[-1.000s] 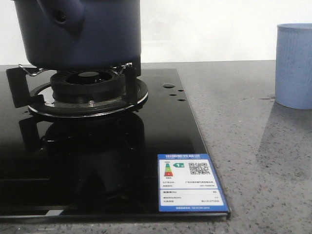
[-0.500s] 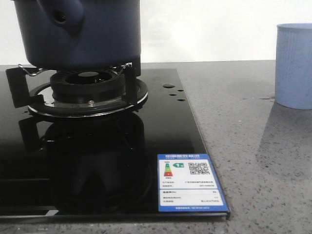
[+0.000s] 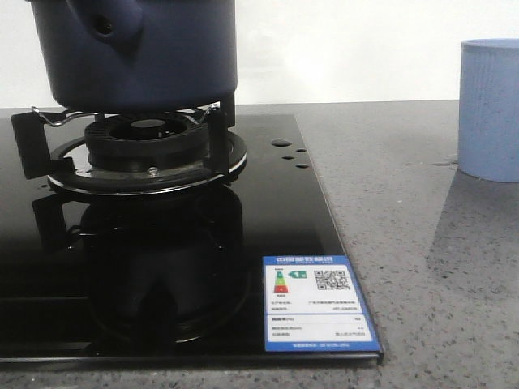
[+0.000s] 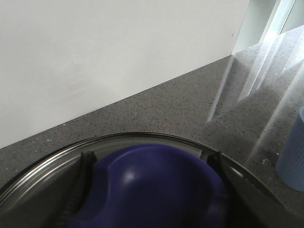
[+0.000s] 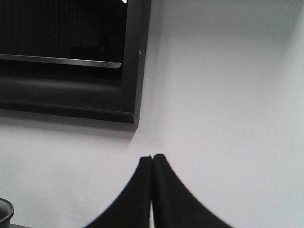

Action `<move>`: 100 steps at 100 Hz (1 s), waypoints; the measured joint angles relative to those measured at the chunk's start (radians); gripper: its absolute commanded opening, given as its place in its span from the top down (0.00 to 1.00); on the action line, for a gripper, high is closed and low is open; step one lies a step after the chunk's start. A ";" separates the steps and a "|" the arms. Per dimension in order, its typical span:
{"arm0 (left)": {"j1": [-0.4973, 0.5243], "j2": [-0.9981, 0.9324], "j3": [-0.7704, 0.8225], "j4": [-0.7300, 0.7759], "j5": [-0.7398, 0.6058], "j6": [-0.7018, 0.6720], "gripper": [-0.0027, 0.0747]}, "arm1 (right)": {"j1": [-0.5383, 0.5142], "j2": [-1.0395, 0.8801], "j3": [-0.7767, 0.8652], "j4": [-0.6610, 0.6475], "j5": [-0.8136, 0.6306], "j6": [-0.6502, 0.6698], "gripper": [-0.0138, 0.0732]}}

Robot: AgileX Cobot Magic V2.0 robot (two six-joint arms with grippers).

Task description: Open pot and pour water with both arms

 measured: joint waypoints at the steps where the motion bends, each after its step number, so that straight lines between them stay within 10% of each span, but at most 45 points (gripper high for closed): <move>1: 0.000 0.000 -0.002 0.000 0.000 0.000 0.64 | 0.000 0.000 0.000 0.000 0.002 0.000 0.92; 31: 0.000 0.006 -0.003 -0.009 -0.021 0.022 0.19 | 0.000 0.000 0.000 0.000 0.006 0.000 0.92; 63: 0.000 -0.063 0.005 0.005 -0.091 0.024 0.19 | 0.000 0.000 -0.002 0.001 0.014 0.000 0.92; 84: 0.000 -0.139 0.005 0.003 -0.127 0.039 0.36 | 0.000 0.000 -0.002 0.001 0.014 0.000 0.92; 100: 0.000 -0.178 0.008 0.003 -0.136 0.039 0.76 | 0.000 -0.007 -0.002 0.001 0.014 0.000 0.92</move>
